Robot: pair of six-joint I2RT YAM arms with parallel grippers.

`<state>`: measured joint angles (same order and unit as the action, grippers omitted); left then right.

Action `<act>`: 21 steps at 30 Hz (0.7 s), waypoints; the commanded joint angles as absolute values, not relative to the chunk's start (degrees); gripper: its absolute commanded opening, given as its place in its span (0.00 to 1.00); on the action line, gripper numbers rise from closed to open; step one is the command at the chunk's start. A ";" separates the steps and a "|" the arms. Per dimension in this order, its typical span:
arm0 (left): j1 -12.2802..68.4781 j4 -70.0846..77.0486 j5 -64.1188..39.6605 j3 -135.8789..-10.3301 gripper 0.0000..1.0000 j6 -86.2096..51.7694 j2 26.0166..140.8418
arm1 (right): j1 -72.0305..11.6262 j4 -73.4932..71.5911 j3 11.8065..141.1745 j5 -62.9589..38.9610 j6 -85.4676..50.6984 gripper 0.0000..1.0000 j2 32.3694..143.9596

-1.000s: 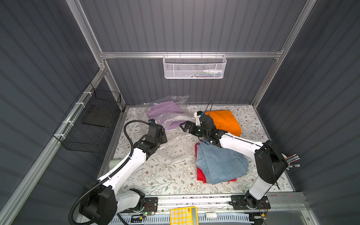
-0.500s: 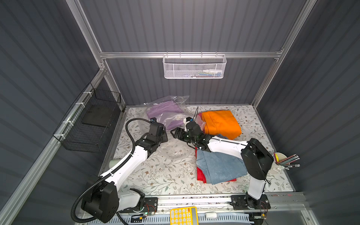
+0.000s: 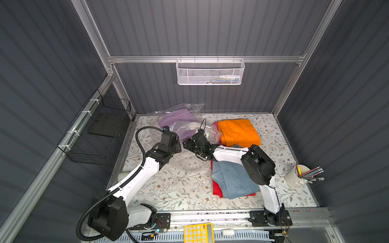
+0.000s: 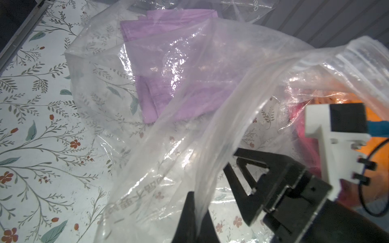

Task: Take the trousers out of the vacuum bag
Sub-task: Take out the trousers from the vacuum bag.

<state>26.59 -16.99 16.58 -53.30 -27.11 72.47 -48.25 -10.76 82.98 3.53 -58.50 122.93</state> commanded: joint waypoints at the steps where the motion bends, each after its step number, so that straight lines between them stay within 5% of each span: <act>1: 26.54 -17.57 17.24 -55.20 0.00 -25.58 71.04 | -47.90 -8.18 86.87 5.23 -58.50 0.74 123.51; 12: 26.46 -17.54 17.53 -54.98 0.00 -25.41 70.84 | -47.29 -3.43 99.63 4.82 -58.07 0.74 130.92; 21: 26.19 -17.57 17.68 -55.59 0.00 -24.79 71.02 | -46.24 -4.13 97.12 4.51 -61.50 0.75 132.63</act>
